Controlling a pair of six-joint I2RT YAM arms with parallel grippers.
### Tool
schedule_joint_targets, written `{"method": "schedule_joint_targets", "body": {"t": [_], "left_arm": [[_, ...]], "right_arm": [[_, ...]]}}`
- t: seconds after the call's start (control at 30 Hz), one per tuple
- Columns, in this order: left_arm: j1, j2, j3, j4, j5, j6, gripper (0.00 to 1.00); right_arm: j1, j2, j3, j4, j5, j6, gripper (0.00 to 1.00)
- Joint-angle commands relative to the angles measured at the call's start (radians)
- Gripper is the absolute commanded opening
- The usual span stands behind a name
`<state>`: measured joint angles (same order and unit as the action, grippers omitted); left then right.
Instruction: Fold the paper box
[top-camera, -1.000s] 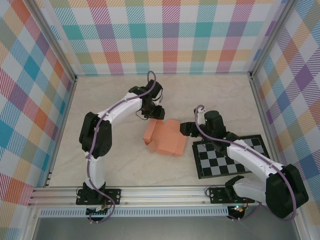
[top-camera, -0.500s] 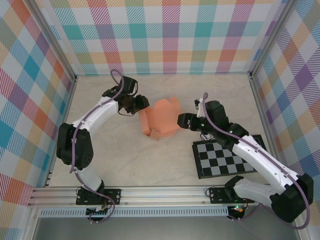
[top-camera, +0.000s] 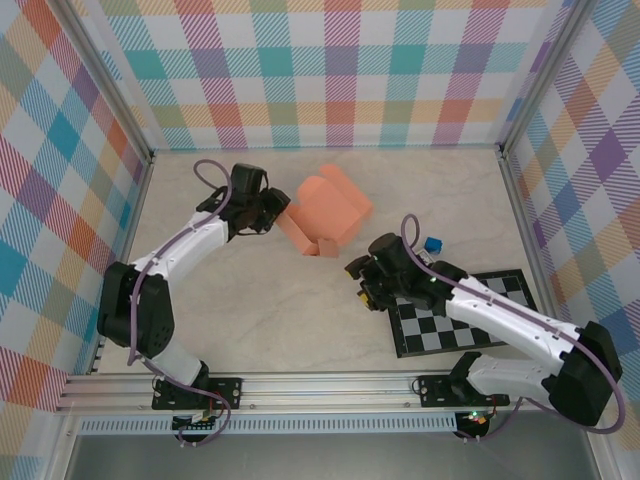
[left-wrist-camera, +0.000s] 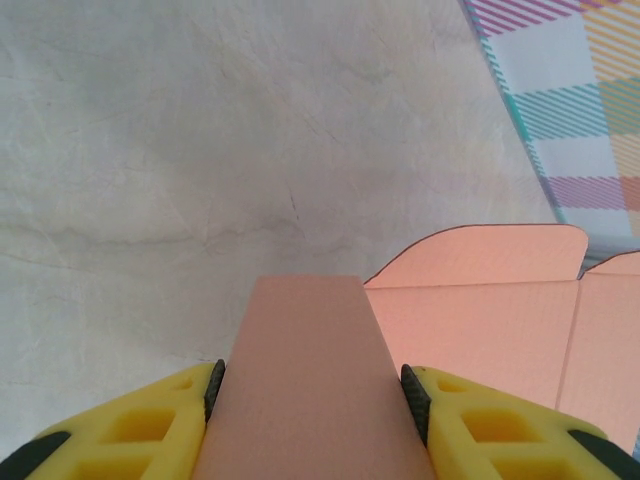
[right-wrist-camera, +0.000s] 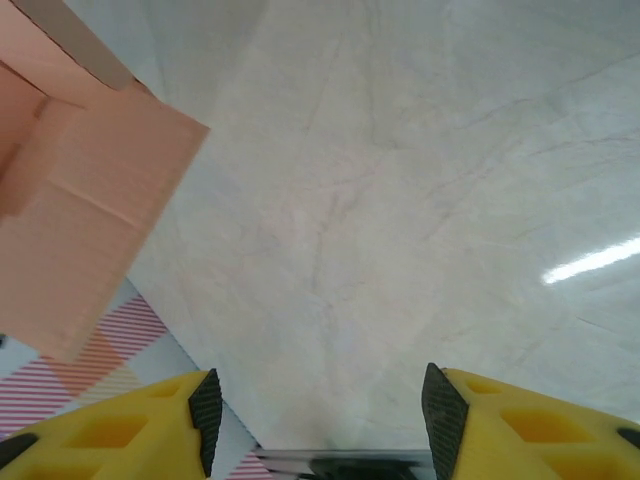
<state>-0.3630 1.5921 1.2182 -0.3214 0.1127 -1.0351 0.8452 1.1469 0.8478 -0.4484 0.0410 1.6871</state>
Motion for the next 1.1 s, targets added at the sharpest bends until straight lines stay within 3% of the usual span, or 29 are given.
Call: {"method": "schedule_joint_targets", "body": {"t": [0.0, 0.33, 0.67, 0.9, 1.07], "left_arm": [[0.007, -0.063, -0.033, 0.036, -0.028, -0.082, 0.36], [-0.002, -0.115, -0.121, 0.099, 0.000, -0.189, 0.36], [-0.009, -0.122, -0.141, 0.116, 0.022, -0.198, 0.35], [-0.019, -0.113, -0.128, 0.147, 0.054, -0.184, 0.35], [-0.023, -0.122, -0.139, 0.178, 0.056, -0.181, 0.34]], "right_arm": [[0.001, 0.020, 0.025, 0.122, 0.061, 0.127, 0.57], [-0.010, 0.224, 0.092, 0.356, 0.011, 0.243, 0.55], [-0.036, 0.267, 0.192, 0.287, 0.038, 0.179, 0.53], [-0.066, 0.341, 0.250, 0.266, -0.066, 0.126, 0.50], [-0.067, 0.356, 0.245, 0.287, -0.083, 0.109, 0.40]]}}
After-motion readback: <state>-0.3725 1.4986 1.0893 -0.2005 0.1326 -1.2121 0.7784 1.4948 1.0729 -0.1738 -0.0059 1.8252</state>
